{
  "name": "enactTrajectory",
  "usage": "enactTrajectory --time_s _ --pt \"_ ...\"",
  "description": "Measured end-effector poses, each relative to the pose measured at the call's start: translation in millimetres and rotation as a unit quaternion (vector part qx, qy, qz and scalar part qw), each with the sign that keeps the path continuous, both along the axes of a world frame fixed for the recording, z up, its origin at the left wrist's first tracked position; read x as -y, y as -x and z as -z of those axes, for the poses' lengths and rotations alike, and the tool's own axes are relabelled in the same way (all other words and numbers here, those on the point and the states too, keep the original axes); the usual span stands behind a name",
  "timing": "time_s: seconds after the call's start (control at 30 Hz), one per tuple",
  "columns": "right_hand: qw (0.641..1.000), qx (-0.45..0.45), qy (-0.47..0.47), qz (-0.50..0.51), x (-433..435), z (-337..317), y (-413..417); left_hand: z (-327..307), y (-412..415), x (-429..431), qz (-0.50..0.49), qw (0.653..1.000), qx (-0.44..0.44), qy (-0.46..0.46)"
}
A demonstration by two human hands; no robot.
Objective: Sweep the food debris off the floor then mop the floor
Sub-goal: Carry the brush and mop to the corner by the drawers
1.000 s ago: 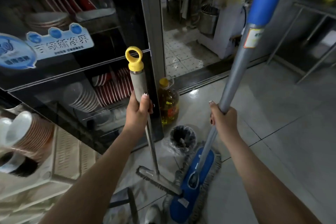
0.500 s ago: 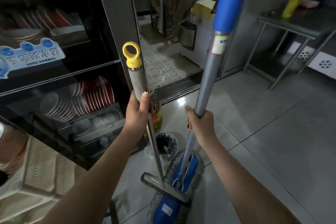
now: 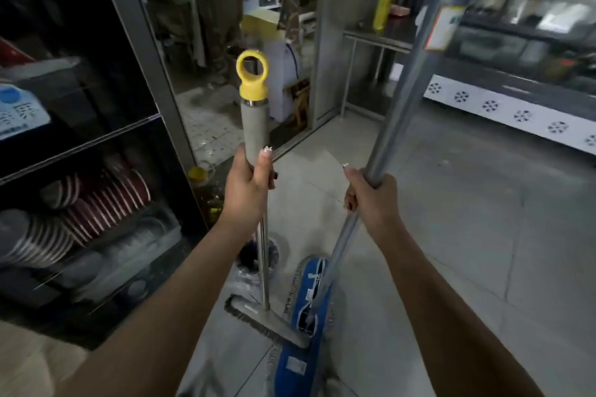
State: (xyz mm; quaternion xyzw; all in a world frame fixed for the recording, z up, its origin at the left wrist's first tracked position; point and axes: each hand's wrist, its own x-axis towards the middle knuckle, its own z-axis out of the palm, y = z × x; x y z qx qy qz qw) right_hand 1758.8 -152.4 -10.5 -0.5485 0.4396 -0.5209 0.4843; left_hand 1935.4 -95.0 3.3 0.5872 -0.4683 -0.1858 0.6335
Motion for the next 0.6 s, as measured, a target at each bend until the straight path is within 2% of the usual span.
enactTrajectory --time_s 0.3,0.37,0.6 --pt "0.987 0.048 0.025 0.148 -91 -29 75 -6 58 -29 0.118 0.993 0.003 0.028" --pt "0.98 0.059 0.042 0.186 -116 -34 96 -9 77 -38 0.149 0.988 -0.02 0.032" --pt "0.951 0.044 0.06 0.299 -206 -54 183 -21 164 -78 0.232 0.971 -0.038 0.043"
